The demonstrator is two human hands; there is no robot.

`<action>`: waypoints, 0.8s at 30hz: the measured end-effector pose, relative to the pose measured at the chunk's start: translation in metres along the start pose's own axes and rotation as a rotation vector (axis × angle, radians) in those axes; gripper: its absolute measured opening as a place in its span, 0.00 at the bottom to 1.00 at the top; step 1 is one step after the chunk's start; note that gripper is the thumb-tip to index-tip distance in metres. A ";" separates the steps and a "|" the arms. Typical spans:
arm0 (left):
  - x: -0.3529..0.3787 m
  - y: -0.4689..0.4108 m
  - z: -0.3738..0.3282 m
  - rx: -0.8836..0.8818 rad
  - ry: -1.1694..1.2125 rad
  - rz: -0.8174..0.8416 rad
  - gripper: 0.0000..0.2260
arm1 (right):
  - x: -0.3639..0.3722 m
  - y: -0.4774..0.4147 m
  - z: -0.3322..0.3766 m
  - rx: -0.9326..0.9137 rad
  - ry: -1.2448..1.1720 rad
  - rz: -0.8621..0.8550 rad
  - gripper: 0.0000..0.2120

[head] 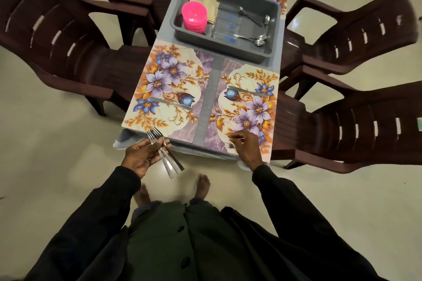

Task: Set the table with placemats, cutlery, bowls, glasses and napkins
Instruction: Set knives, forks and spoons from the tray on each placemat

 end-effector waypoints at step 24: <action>-0.127 -0.027 -0.140 -0.003 -0.207 0.119 0.11 | 0.284 0.015 0.230 0.142 -0.189 0.187 0.13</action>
Point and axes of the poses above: each hand's wrist, its own y-axis away from the middle knuckle, its own x-axis out of the palm, z = x × y, the point moved 10 cm from there along -y, towards the middle knuckle, and after that the axes turned 6 degrees about -y, right-handed, at the moved point
